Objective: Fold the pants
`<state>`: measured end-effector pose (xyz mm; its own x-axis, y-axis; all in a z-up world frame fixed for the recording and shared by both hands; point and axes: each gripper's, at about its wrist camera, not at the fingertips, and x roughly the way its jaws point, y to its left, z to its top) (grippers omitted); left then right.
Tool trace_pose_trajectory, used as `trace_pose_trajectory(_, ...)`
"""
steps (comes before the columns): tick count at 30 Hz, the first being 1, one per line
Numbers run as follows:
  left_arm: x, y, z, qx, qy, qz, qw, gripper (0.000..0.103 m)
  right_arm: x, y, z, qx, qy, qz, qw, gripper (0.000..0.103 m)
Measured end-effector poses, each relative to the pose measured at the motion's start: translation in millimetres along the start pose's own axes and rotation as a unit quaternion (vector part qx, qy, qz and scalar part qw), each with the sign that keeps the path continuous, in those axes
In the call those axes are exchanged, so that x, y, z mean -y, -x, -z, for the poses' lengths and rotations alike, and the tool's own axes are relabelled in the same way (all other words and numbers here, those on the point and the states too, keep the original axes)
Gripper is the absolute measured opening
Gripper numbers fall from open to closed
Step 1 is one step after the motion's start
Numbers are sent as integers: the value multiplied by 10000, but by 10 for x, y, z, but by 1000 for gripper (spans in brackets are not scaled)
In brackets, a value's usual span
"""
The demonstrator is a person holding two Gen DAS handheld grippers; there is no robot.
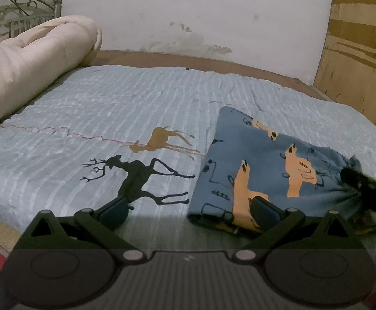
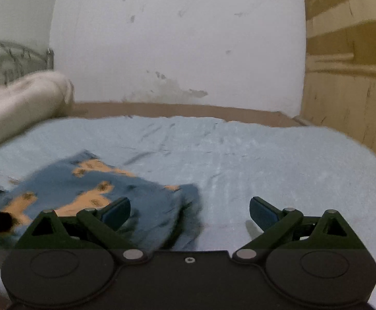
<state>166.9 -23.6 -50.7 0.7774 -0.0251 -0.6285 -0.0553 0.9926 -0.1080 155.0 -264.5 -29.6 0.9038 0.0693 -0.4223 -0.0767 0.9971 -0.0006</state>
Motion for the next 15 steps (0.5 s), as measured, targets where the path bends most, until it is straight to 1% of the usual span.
trace_pose_trajectory(2,6,13,8,-8,-16,-10,10000,102,-51,48,64,-65,-33,-18,10000,101)
trace_pose_trajectory(5,9,27,18,-22,-29,-11,10000,102,-54,110,197,-207,-15,84,9997,102)
trace_pose_trajectory(8,14,49,28,-29,-78,-19,10000,102,8,177,292,-257,-290,-3,9993,102)
trace_pose_trajectory(15,4,95,11,-34,-43,20,10000,102,14,278,294,-184,-325,-46,9993,102)
